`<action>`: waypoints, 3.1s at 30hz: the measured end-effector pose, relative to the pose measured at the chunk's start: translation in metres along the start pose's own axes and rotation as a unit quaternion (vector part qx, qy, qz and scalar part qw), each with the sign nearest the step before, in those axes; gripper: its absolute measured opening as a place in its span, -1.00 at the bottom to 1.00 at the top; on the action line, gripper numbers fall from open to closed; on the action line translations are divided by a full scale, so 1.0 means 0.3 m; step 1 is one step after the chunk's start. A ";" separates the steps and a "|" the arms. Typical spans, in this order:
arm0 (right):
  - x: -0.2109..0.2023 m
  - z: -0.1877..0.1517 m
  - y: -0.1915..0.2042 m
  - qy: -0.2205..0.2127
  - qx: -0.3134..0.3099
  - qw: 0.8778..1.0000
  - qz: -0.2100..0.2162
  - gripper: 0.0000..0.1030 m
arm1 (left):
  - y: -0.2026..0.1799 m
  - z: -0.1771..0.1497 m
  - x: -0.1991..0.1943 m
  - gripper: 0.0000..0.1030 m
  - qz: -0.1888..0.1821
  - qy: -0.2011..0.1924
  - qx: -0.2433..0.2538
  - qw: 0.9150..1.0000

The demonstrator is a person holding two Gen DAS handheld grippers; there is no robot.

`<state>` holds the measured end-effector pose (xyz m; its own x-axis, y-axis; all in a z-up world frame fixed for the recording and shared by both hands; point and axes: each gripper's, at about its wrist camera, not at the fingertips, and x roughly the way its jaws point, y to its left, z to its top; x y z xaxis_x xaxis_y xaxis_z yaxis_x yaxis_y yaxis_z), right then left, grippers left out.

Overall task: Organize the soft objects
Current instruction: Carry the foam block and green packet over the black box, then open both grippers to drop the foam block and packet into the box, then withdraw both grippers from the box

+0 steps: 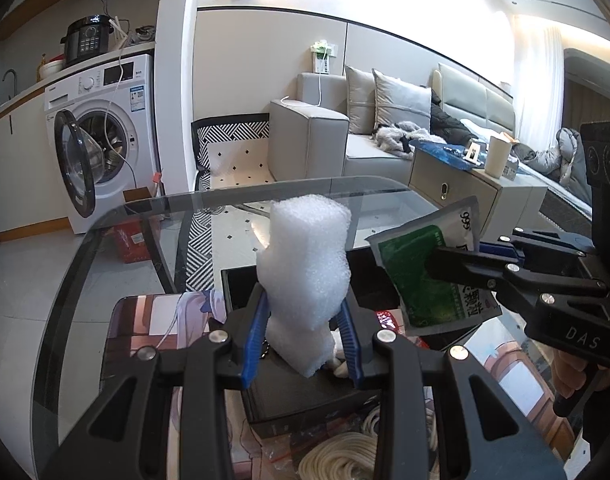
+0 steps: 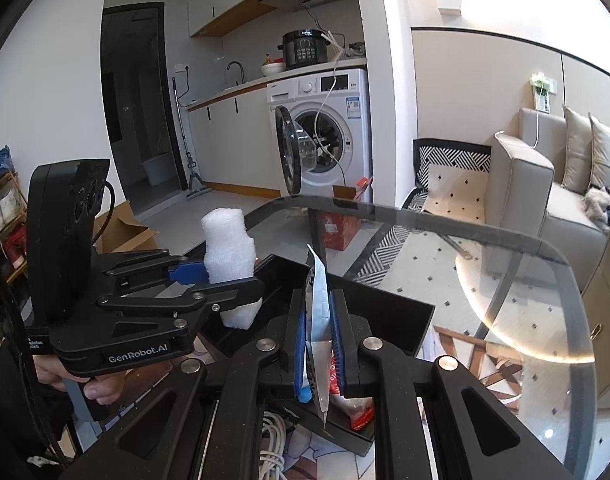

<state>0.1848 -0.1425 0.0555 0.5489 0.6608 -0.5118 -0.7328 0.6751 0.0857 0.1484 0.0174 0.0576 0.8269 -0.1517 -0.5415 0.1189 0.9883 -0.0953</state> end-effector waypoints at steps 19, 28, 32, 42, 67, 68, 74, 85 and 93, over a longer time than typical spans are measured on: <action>0.113 0.003 -0.051 0.035 0.016 0.999 0.016 -0.77 | 0.008 -0.015 0.086 -0.37 0.001 0.028 0.002 1.000; 0.162 -0.003 -0.054 0.054 0.015 0.998 0.018 -0.77 | -0.014 -0.039 0.103 -0.36 0.000 0.046 0.015 0.999; 0.183 -0.008 -0.060 0.061 0.015 0.998 0.016 -0.77 | -0.028 -0.041 0.105 -0.36 -0.002 0.054 0.028 0.998; 0.196 -0.029 -0.062 0.067 0.010 0.998 -0.004 -0.73 | -0.037 -0.049 0.093 -0.35 -0.011 0.059 0.020 0.998; -0.128 -0.124 -0.024 0.028 0.010 0.997 -0.072 0.99 | 0.019 -0.074 -0.112 1.00 0.019 0.016 -0.018 1.000; -0.136 -0.136 -0.025 0.030 0.016 0.997 -0.070 0.99 | 0.020 -0.079 -0.119 1.00 0.021 0.017 -0.018 0.999; -0.169 -0.176 -0.028 0.032 0.028 0.997 -0.069 0.99 | 0.010 -0.118 -0.166 1.00 0.029 0.012 -0.016 0.999; -0.181 -0.237 0.003 0.054 0.024 0.997 -0.044 0.99 | -0.035 -0.178 -0.190 1.00 0.032 0.021 -0.011 0.999; -0.150 -0.267 0.049 0.080 -0.003 0.996 -0.029 0.99 | -0.040 -0.223 -0.179 1.00 0.030 0.039 -0.017 0.999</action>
<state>0.1171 -0.1887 0.0115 0.5193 0.5603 -0.6453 -0.7050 0.7076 0.0471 0.0658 0.0127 0.0320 0.7863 -0.0944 -0.6106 0.0511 0.9948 -0.0880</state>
